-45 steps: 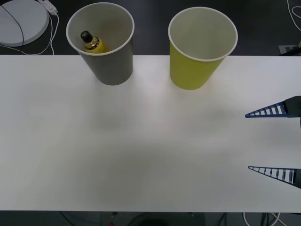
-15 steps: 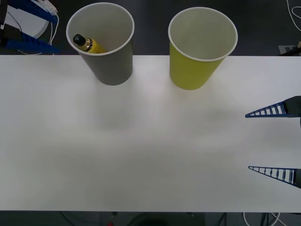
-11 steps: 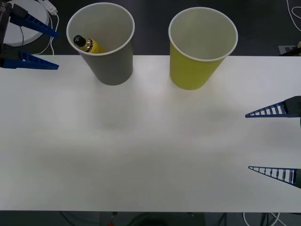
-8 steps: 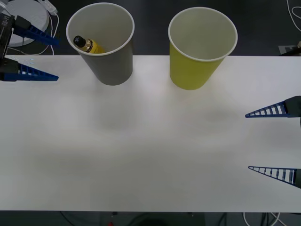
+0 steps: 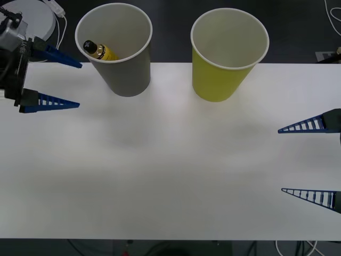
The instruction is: Put the can into the green bin and the plastic bottle into the gray bin
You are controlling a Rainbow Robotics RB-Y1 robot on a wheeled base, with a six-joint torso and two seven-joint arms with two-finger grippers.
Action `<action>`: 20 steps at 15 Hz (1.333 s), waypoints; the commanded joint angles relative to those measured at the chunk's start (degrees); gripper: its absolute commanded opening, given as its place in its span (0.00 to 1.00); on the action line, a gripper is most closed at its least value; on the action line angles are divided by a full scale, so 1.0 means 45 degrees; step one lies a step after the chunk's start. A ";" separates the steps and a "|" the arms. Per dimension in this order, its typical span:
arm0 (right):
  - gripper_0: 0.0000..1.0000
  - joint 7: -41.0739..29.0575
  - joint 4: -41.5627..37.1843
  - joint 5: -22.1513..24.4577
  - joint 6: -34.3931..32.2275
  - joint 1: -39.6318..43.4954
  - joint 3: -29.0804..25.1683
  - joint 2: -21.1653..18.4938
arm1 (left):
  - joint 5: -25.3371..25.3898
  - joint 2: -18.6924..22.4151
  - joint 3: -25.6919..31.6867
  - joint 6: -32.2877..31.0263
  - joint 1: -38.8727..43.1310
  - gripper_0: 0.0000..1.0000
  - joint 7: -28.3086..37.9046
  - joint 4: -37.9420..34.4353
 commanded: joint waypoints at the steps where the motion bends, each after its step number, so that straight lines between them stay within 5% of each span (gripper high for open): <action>1: 1.00 0.0000 0.0000 0.0000 0.0000 0.0000 0.0000 0.0000 | 0.0086 0.0004 0.0014 0.0814 0.0374 1.00 -0.0117 -0.0847; 5: 1.00 0.0000 0.0000 0.0000 0.0000 0.0000 0.0000 0.0000 | 0.0086 0.0101 0.0248 0.2728 0.1409 1.00 -0.0097 -0.2702; 14: 1.00 0.0000 0.0000 0.0000 0.0000 0.0000 0.0000 0.0000 | -0.1515 -0.1051 0.5463 0.3372 0.7230 1.00 0.0469 -0.5866; 20: 1.00 0.0000 0.0000 0.0000 0.0000 0.0000 0.0000 0.0000 | -0.1535 -0.1031 0.5912 0.5071 0.8909 1.00 0.0899 -0.8015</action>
